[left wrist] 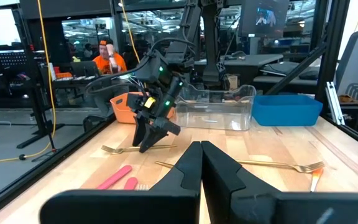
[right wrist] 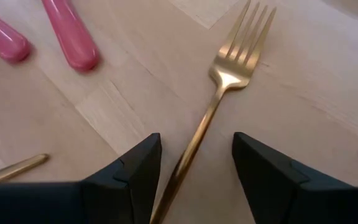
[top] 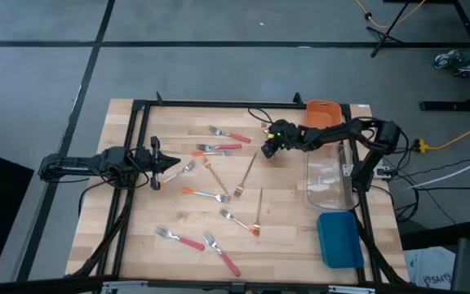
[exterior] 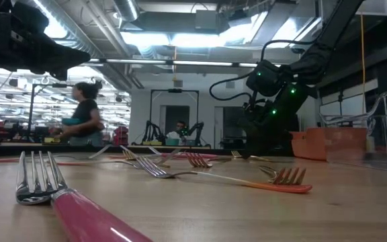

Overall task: Sort silverware by color (type)
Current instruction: Put the gold fork into the transparent bin

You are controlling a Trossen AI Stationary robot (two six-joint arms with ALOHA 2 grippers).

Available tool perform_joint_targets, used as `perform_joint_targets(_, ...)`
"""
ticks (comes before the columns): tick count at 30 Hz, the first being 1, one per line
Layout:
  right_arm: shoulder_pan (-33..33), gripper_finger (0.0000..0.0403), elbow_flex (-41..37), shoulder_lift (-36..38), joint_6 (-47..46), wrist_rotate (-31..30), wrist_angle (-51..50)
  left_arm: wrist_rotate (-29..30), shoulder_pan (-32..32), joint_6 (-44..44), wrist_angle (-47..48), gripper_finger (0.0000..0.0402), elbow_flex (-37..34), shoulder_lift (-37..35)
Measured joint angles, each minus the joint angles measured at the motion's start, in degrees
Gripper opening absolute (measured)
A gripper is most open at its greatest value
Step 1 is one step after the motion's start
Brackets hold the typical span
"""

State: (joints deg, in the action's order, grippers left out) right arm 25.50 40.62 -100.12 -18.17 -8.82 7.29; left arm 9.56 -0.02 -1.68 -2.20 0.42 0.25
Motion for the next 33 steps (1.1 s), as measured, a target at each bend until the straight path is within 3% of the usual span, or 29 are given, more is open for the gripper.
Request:
perform_joint_targets(25,0.04,0.0011,-0.09,-0.22,-0.01,0.49,0.52,0.00,0.01,0.01,0.00,0.0000,-0.01,0.00)
perform_joint_targets(33,0.04,0.0004,-0.23,1.22,-0.02,1.27,-0.12,0.00,-0.01,0.01,0.00,0.0000,0.00,0.00)
